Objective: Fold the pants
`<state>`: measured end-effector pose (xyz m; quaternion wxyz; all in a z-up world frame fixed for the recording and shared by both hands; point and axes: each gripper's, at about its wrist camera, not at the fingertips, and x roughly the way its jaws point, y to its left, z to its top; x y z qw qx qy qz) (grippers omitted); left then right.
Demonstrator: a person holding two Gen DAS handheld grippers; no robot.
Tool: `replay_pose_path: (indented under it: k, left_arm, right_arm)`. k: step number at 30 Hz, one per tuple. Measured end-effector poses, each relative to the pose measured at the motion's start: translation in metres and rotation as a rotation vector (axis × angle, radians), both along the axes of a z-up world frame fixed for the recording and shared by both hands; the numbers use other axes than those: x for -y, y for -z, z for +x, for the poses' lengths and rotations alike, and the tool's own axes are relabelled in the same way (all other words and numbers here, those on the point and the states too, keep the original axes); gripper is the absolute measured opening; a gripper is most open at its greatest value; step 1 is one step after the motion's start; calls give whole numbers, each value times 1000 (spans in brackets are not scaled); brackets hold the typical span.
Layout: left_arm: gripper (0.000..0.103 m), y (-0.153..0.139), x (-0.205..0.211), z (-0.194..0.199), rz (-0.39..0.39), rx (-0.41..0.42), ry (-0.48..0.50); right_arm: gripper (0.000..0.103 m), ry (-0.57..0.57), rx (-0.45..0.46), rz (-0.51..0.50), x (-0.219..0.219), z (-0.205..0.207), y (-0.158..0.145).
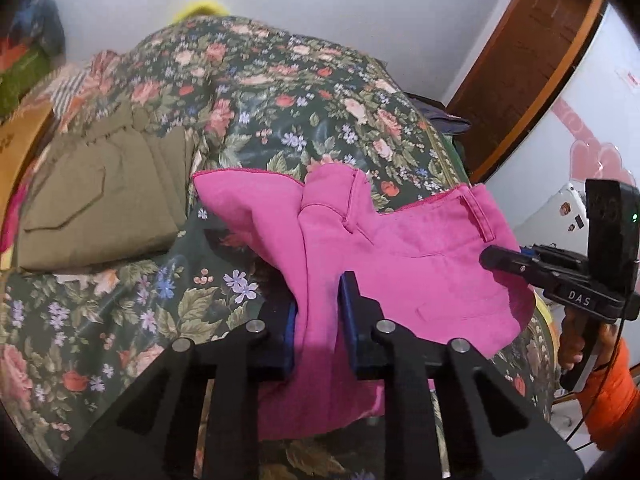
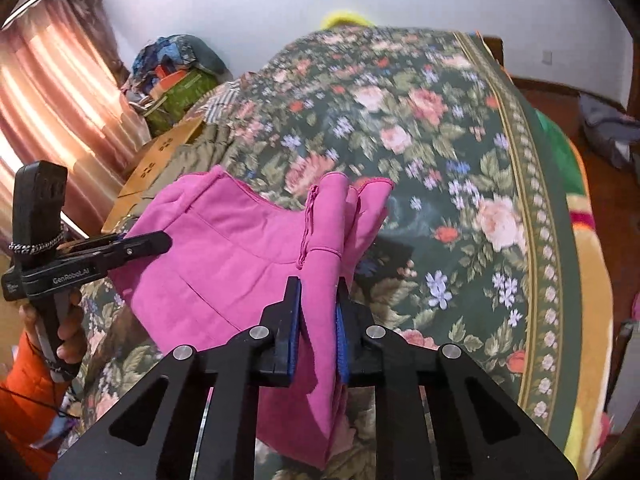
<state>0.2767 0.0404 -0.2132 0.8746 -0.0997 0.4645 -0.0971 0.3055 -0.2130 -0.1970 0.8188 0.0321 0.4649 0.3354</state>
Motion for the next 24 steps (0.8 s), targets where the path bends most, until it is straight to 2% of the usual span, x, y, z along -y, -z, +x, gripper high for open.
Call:
replay_pose_path:
  k: [13, 24]
  left_arm:
    - [18, -49, -30, -34, -4, 110, -26]
    - [18, -71, -92, -31, 36, 189, -96]
  right_arm:
    - [13, -47, 109, 22, -29, -21, -47]
    - [13, -118, 214, 18, -94, -14, -77]
